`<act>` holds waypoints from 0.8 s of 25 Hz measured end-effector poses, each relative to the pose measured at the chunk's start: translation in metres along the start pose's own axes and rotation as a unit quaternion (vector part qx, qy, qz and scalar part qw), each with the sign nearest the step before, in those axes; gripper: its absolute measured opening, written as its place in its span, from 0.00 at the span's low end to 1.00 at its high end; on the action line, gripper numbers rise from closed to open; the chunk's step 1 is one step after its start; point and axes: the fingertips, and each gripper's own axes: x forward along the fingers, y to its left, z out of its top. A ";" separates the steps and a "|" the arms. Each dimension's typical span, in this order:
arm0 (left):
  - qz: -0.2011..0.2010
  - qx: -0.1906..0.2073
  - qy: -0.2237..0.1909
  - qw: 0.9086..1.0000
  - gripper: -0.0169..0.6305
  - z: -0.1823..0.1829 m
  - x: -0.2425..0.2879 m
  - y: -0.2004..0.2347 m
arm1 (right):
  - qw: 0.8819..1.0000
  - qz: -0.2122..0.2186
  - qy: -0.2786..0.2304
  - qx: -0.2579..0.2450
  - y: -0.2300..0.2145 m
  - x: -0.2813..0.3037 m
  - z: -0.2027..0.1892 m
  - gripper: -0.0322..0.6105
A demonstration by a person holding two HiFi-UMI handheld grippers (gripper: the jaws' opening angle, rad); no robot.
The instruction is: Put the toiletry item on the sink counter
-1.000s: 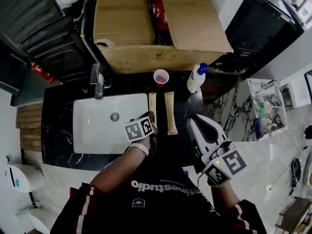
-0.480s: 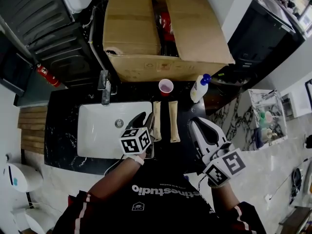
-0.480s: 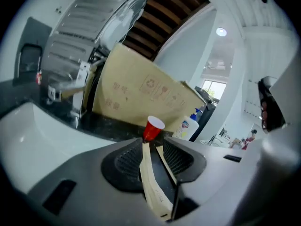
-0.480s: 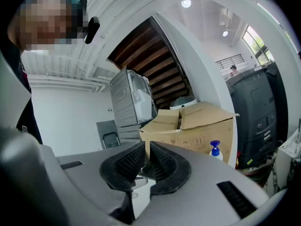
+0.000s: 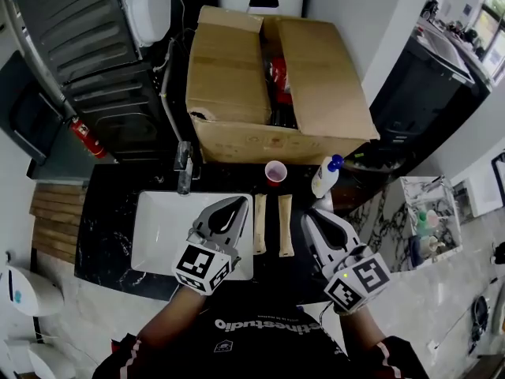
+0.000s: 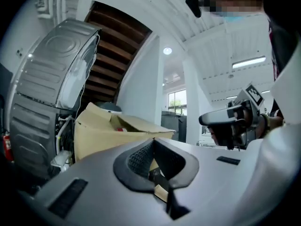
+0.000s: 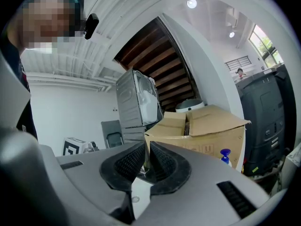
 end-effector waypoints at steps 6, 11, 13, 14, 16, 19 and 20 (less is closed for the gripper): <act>-0.022 0.023 -0.036 0.999 0.05 0.034 -0.013 0.003 | 0.999 -0.001 -0.027 -0.028 0.008 0.004 0.013 0.15; -0.021 0.055 -0.035 0.998 0.05 0.038 -0.016 -0.001 | 0.998 -0.006 -0.036 -0.040 0.012 0.004 0.016 0.15; -0.030 0.061 -0.037 0.997 0.05 0.040 -0.015 -0.007 | 0.998 -0.007 -0.036 -0.042 0.013 0.004 0.016 0.15; -0.035 0.059 -0.039 0.997 0.05 0.042 -0.015 -0.009 | 0.998 -0.008 -0.035 -0.043 0.014 0.004 0.015 0.15; -0.042 0.055 -0.044 0.997 0.05 0.045 -0.014 -0.012 | 0.998 -0.010 -0.033 -0.045 0.014 0.004 0.015 0.15; -0.048 0.046 -0.049 0.997 0.05 0.050 -0.013 -0.013 | 0.998 -0.012 -0.033 -0.048 0.015 0.004 0.016 0.15; -0.048 0.045 -0.050 0.997 0.05 0.051 -0.013 -0.013 | 0.998 -0.012 -0.033 -0.048 0.016 0.004 0.016 0.15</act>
